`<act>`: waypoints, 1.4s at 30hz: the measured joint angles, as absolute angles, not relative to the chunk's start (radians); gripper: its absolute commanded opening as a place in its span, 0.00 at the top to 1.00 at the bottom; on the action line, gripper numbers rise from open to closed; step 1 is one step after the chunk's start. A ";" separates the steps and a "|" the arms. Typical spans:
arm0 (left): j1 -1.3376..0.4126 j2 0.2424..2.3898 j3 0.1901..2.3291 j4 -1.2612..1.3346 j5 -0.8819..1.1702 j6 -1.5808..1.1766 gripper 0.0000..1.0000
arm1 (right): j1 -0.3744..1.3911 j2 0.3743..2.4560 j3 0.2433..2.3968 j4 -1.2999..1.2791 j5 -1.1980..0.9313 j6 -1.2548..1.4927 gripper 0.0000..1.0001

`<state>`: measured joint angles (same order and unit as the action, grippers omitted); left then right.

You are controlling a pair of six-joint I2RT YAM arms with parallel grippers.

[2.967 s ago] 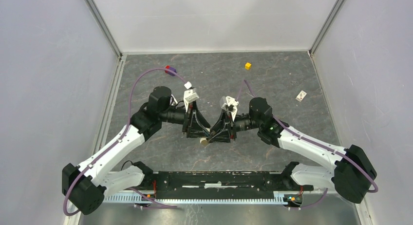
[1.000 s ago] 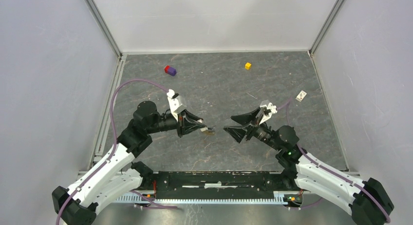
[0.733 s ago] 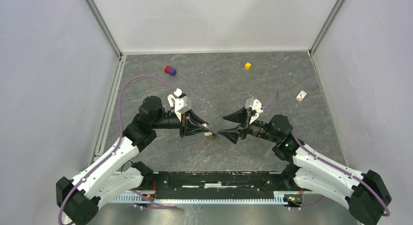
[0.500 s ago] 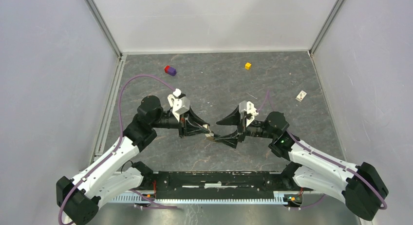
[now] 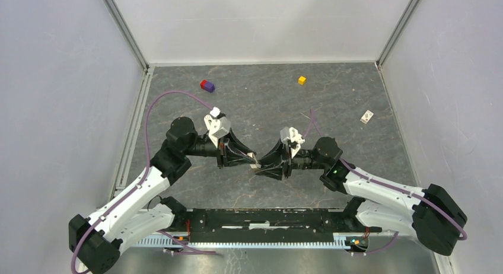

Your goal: Load the staples into the stapler

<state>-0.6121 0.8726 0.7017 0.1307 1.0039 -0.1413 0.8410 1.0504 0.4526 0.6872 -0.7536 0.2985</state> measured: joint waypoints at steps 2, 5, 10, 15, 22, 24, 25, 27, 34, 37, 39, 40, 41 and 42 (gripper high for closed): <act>-0.612 0.871 0.698 0.134 1.004 -0.149 0.94 | 0.845 1.047 0.453 0.685 -0.730 0.303 0.81; -0.612 0.867 0.697 0.138 0.995 -0.153 0.55 | 0.845 1.040 0.453 0.682 -0.709 0.299 0.89; -0.613 0.836 0.697 0.123 0.899 -0.163 0.07 | 0.849 1.010 0.453 0.669 -0.636 0.306 0.89; -0.613 0.766 0.699 0.065 0.760 -0.160 0.00 | 0.849 0.944 0.453 0.517 -0.427 0.287 0.86; -0.613 0.585 0.694 -0.015 0.519 -0.144 0.00 | 0.792 0.936 0.453 0.274 -0.076 0.236 0.85; -0.613 0.538 0.689 -0.037 0.427 -0.134 0.00 | 0.738 0.970 0.457 0.223 0.007 0.217 0.84; -0.613 0.524 0.688 -0.052 0.389 -0.130 0.00 | 0.710 0.991 0.459 0.207 0.040 0.209 0.84; -0.613 0.515 0.687 -0.092 0.316 -0.124 0.00 | 0.646 1.038 0.459 0.184 0.096 0.194 0.83; -0.613 0.562 0.687 -0.280 0.121 -0.118 0.00 | 0.467 1.266 0.488 0.139 0.250 0.155 0.83; -0.613 0.571 0.687 -0.325 0.084 -0.113 0.00 | 0.437 1.313 0.492 0.141 0.280 0.151 0.80; -0.613 0.571 0.687 -0.343 0.068 -0.109 0.00 | 0.418 1.320 0.491 0.157 0.288 0.150 0.77; -0.613 0.571 0.687 -0.350 0.057 -0.109 0.00 | 0.408 1.321 0.491 0.172 0.288 0.149 0.77; -0.613 0.571 0.687 -0.356 0.051 -0.106 0.00 | 0.400 1.324 0.491 0.189 0.286 0.148 0.77; -0.613 0.570 0.687 -0.360 0.046 -0.104 0.00 | 0.390 1.332 0.491 0.208 0.282 0.147 0.77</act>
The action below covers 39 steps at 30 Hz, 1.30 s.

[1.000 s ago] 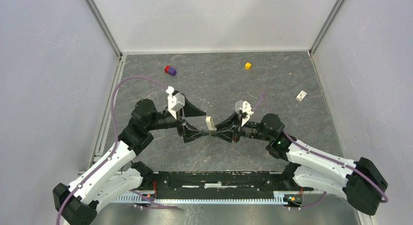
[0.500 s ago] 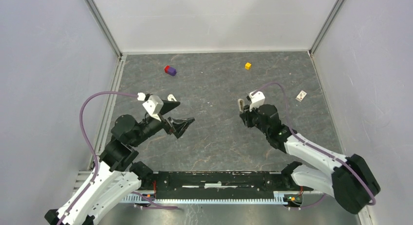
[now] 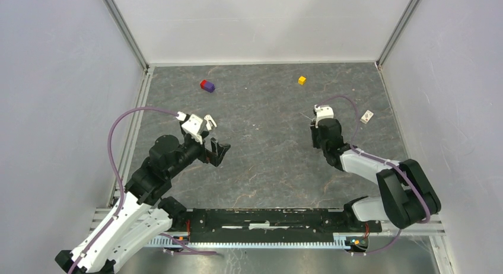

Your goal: Load the staples into the stapler

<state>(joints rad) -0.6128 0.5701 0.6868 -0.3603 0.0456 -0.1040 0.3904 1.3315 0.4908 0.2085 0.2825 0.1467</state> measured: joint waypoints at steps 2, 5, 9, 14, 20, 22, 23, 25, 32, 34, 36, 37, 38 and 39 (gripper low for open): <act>-0.613 0.565 0.687 -0.367 0.034 -0.098 0.00 | 0.376 1.358 0.491 0.237 0.270 0.142 0.77; -0.613 0.563 0.687 -0.368 0.015 -0.089 0.00 | 0.358 1.403 0.485 0.259 0.249 0.133 0.77; -0.613 0.566 0.687 -0.371 -0.022 -0.085 0.00 | 0.340 1.433 0.462 0.303 0.216 0.121 0.76; -0.613 0.589 0.687 -0.374 -0.035 -0.084 0.00 | 0.331 1.443 0.452 0.346 0.179 0.117 0.59; -0.613 0.664 0.687 -0.382 -0.117 -0.116 0.00 | 0.331 1.433 0.451 0.327 0.178 0.121 0.43; -0.613 0.699 0.693 -0.392 -0.142 -0.147 0.00 | 0.331 1.410 0.451 0.305 0.182 0.123 0.40; -0.613 0.729 0.704 -0.403 -0.161 -0.167 0.00 | 0.331 1.392 0.451 0.290 0.185 0.126 0.39; -0.613 0.792 0.741 -0.427 -0.212 -0.221 0.00 | 0.331 1.349 0.452 0.256 0.185 0.134 0.37; -0.573 0.995 0.860 -0.483 -0.381 -0.352 0.04 | 0.331 1.174 0.493 0.082 0.149 0.154 0.33; -0.528 1.065 0.896 -0.485 -0.391 -0.375 0.06 | 0.331 1.113 0.495 0.053 0.130 0.156 0.33; -0.469 1.141 0.929 -0.483 -0.389 -0.400 0.08 | 0.331 1.030 0.495 0.024 0.101 0.157 0.32; -0.443 1.176 0.941 -0.482 -0.386 -0.408 0.09 | 0.331 0.985 0.495 0.019 0.081 0.159 0.32; -0.420 1.214 0.952 -0.479 -0.382 -0.416 0.09 | 0.331 0.947 0.495 0.017 0.059 0.160 0.32; -0.403 1.247 0.961 -0.477 -0.382 -0.421 0.09 | 0.331 0.916 0.494 0.017 0.039 0.163 0.32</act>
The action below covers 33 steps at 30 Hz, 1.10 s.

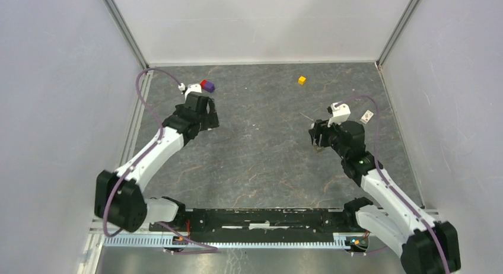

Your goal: Load the staples into the stapler

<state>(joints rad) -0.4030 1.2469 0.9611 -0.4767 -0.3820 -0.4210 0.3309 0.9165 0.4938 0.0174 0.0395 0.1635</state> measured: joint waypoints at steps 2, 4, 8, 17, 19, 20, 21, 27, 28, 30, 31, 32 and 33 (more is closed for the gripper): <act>-0.381 1.335 0.989 -0.477 -0.384 -0.425 0.07 | 0.331 0.859 0.489 0.019 -0.004 0.176 0.30; -0.377 1.415 1.012 -0.466 -0.384 -0.425 0.06 | 0.332 0.817 0.479 0.021 -0.039 0.188 0.29; -0.376 1.531 1.040 -0.447 -0.382 -0.425 0.06 | 0.332 0.795 0.467 0.019 -0.085 0.199 0.28; -0.352 1.744 1.194 -0.426 -0.418 -0.425 0.06 | 0.332 0.785 0.463 0.007 -0.149 0.200 0.28; -0.347 1.776 1.222 -0.425 -0.419 -0.425 0.06 | 0.332 0.780 0.463 0.005 -0.159 0.199 0.28; -0.344 1.789 1.229 -0.424 -0.418 -0.425 0.06 | 0.332 0.778 0.463 0.005 -0.163 0.197 0.28; -0.343 1.797 1.231 -0.424 -0.418 -0.425 0.07 | 0.332 0.778 0.463 0.005 -0.167 0.196 0.28; -0.336 1.846 1.232 -0.425 -0.414 -0.425 0.11 | 0.332 0.776 0.463 0.005 -0.200 0.193 0.28; -0.335 1.850 1.232 -0.425 -0.411 -0.425 0.12 | 0.332 0.776 0.463 0.005 -0.203 0.193 0.28; -0.333 1.857 1.232 -0.425 -0.408 -0.424 0.16 | 0.332 0.773 0.463 0.005 -0.210 0.193 0.28; -0.331 1.860 1.232 -0.424 -0.408 -0.424 0.18 | 0.332 0.771 0.463 0.005 -0.211 0.193 0.28; -0.330 1.863 1.232 -0.423 -0.407 -0.424 0.19 | 0.332 0.767 0.463 0.005 -0.212 0.193 0.28; -0.328 1.868 1.233 -0.422 -0.406 -0.424 0.22 | 0.332 0.763 0.463 0.005 -0.214 0.193 0.28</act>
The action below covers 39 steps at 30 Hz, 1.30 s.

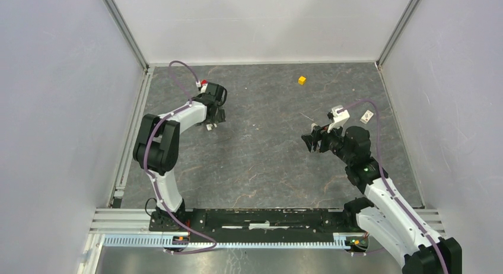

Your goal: Load the staples into the stapler

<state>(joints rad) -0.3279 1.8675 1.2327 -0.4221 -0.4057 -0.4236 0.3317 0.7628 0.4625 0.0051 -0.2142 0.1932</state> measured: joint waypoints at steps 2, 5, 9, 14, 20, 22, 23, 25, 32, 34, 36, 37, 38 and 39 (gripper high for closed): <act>-0.322 1.882 1.233 -0.421 -0.395 -0.422 0.24 | 0.332 0.753 0.463 0.005 -0.218 0.193 0.28; -0.320 1.900 1.233 -0.421 -0.382 -0.412 0.27 | 0.332 0.745 0.463 0.003 -0.225 0.192 0.28; -0.320 1.904 1.233 -0.413 -0.376 -0.398 0.40 | 0.332 0.738 0.463 -0.007 -0.228 0.189 0.29; -0.320 1.903 1.233 -0.413 -0.331 -0.392 0.47 | 0.332 0.730 0.461 -0.007 -0.229 0.197 0.30; -0.320 1.822 1.181 -0.397 -0.227 -0.392 0.51 | 0.332 0.720 0.416 0.035 -0.259 0.268 0.34; -0.320 1.766 1.154 -0.384 -0.178 -0.397 0.52 | 0.334 0.720 0.399 0.057 -0.270 0.302 0.34; -0.320 1.728 1.134 -0.368 -0.148 -0.404 0.53 | 0.337 0.720 0.388 0.072 -0.276 0.330 0.34; -0.321 1.656 1.095 -0.337 -0.085 -0.418 0.55 | 0.344 0.722 0.377 0.093 -0.283 0.359 0.35; -0.375 1.448 0.972 -0.190 0.102 -0.523 0.58 | 0.469 0.804 0.339 0.251 -0.300 0.443 0.33; -0.392 1.421 0.947 -0.162 0.157 -0.553 0.59 | 0.512 0.843 0.339 0.306 -0.327 0.401 0.34; -0.402 1.401 0.924 -0.142 0.211 -0.580 0.59 | 0.540 0.879 0.339 0.361 -0.355 0.340 0.34; -0.403 1.391 0.913 -0.139 0.234 -0.588 0.59 | 0.549 0.888 0.339 0.382 -0.367 0.311 0.34; -0.403 1.383 0.904 -0.138 0.257 -0.595 0.59 | 0.562 0.894 0.337 0.413 -0.376 0.273 0.34; -0.403 1.371 0.894 -0.137 0.289 -0.603 0.59 | 0.572 0.895 0.332 0.453 -0.386 0.236 0.34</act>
